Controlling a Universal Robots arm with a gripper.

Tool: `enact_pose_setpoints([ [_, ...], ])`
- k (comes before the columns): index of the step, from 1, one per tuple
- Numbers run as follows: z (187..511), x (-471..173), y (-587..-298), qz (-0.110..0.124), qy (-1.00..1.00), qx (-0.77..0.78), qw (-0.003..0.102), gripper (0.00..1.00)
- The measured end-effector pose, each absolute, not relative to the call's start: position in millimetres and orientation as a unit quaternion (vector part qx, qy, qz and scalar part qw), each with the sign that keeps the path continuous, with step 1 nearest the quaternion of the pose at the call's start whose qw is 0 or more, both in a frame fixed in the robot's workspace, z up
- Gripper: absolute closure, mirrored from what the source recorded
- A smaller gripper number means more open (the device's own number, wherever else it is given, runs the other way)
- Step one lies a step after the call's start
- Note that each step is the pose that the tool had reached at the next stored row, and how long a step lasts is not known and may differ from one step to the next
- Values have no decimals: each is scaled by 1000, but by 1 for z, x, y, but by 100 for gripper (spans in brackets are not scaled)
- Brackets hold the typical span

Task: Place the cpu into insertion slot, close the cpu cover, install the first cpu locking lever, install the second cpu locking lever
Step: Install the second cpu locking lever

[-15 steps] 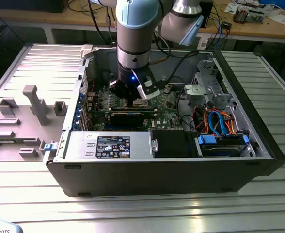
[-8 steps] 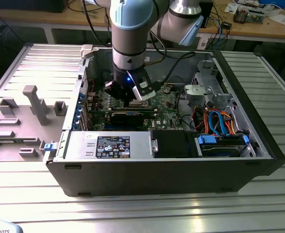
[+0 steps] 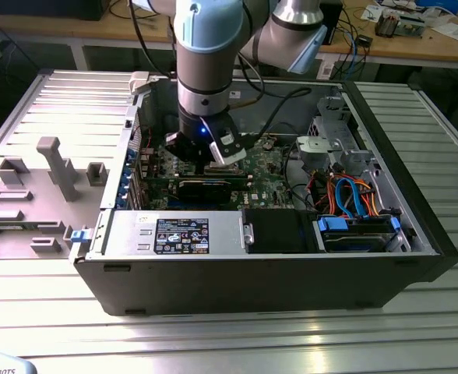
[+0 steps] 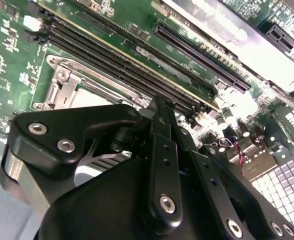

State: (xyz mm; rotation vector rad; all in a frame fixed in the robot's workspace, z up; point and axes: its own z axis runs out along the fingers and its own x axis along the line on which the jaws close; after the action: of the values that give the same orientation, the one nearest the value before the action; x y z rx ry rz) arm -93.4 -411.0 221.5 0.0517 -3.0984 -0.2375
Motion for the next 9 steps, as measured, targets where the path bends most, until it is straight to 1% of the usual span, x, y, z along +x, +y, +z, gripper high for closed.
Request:
enact_pose_setpoints([
  [9,212,-94,-411,-86,-996,17,18,89],
])
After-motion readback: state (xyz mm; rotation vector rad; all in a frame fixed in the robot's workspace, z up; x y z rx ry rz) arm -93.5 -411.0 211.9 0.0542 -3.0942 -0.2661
